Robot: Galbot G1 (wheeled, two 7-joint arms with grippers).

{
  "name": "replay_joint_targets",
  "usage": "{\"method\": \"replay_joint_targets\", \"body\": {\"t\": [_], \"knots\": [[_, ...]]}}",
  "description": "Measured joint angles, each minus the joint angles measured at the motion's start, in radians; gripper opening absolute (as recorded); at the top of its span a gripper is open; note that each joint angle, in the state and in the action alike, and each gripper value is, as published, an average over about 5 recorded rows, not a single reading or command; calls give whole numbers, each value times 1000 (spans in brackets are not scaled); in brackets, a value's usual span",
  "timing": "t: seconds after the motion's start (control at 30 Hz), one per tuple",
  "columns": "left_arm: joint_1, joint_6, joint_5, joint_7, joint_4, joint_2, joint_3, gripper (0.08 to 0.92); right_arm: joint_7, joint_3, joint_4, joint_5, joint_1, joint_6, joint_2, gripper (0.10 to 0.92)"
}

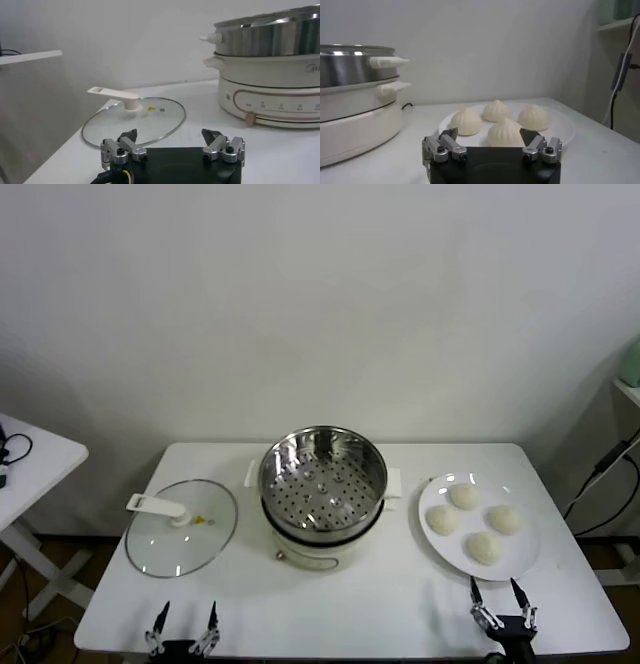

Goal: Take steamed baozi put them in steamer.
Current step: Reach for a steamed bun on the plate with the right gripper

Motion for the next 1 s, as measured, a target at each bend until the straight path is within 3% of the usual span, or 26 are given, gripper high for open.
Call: {"method": "replay_joint_targets", "body": {"t": [0.57, 0.77, 1.0], "knots": [[-3, -18, 7, -2, 7, 0, 2, 823, 23, -25, 32, 56, 341, -471, -159, 823], [-7, -21, 7, -1, 10, 0, 5, 823, -91, -107, -19, -26, 512, -619, -289, 823], [-13, -24, 13, 0, 19, 0, 7, 823, -315, -304, -117, -223, 740, -663, -464, 823]]}}
